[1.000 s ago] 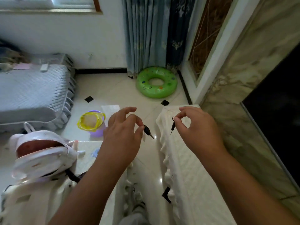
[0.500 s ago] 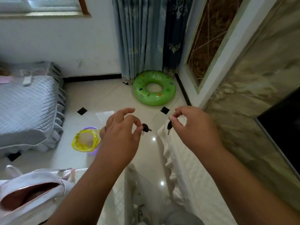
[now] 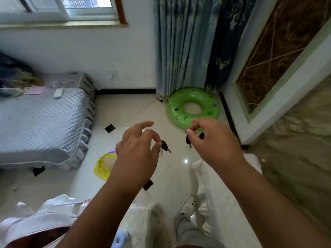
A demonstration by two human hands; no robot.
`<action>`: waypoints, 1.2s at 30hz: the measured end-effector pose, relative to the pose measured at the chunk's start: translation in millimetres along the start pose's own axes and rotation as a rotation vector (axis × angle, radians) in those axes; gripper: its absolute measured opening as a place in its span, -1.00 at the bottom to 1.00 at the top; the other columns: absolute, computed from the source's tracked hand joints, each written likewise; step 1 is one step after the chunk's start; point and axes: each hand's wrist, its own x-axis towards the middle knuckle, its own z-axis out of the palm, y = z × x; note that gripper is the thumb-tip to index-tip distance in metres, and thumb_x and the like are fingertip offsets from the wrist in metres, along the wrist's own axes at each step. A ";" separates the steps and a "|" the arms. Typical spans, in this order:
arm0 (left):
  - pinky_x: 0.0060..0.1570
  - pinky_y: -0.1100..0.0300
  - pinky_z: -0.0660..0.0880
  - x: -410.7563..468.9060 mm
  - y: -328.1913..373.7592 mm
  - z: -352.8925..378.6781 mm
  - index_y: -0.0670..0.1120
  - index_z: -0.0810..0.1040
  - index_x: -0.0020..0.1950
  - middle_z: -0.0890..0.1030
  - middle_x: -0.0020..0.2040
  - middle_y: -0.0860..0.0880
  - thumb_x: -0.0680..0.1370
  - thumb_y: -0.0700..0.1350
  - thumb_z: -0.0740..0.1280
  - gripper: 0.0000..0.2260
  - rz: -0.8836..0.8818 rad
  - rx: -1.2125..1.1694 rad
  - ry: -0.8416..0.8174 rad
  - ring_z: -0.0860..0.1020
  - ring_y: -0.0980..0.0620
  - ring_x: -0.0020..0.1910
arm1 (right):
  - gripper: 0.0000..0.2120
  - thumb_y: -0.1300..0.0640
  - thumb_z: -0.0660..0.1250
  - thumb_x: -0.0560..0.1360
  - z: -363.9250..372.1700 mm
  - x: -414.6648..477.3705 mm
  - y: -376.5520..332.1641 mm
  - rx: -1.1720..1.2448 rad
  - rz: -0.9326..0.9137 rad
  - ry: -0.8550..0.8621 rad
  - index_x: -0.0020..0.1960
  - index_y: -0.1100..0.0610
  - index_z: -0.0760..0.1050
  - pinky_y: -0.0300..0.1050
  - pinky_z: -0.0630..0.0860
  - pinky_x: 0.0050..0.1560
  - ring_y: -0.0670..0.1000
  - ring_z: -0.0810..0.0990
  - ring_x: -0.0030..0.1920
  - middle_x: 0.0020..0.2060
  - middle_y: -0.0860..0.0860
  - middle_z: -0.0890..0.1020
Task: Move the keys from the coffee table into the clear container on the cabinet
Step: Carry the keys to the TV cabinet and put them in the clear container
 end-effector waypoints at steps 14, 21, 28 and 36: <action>0.05 -0.01 0.26 195.4 27.6 41.7 0.16 0.47 -0.08 0.39 0.33 0.17 0.51 -0.03 0.35 -0.91 0.049 -0.004 0.015 0.27 0.07 0.31 | -0.90 -0.01 0.37 0.49 -15.5 194.1 57.6 0.070 0.018 0.057 -0.18 -0.03 0.56 -0.04 0.52 -0.07 -0.05 0.56 0.00 -0.04 -0.12 0.64; 0.22 -0.14 0.29 297.3 86.4 99.5 0.18 0.44 -0.05 0.35 0.37 0.13 0.54 0.05 0.25 -0.98 0.330 0.000 -0.199 0.23 0.03 0.37 | -0.90 -0.04 0.38 0.50 -50.0 229.2 142.2 0.013 0.306 0.200 -0.15 -0.04 0.57 0.02 0.56 -0.04 0.01 0.60 -0.04 0.06 -0.06 0.65; 0.23 -0.09 0.33 390.9 161.7 160.2 0.07 0.54 -0.04 0.40 0.36 0.07 0.52 -0.02 0.35 -0.96 0.742 -0.053 -0.375 0.33 -0.03 0.33 | -0.94 0.04 0.39 0.48 -89.0 234.1 206.6 -0.104 0.672 0.539 -0.14 0.01 0.59 -0.20 0.40 -0.18 -0.07 0.55 -0.14 -0.02 -0.04 0.65; 0.07 -0.03 0.35 441.5 203.7 213.1 0.13 0.48 -0.11 0.41 0.32 0.14 0.50 -0.03 0.37 -0.92 1.043 -0.185 -0.559 0.30 0.06 0.29 | -0.86 -0.06 0.33 0.51 -73.1 203.2 205.2 -0.294 1.099 0.637 -0.06 -0.02 0.58 -0.09 0.38 -0.24 0.03 0.55 -0.12 -0.06 -0.04 0.61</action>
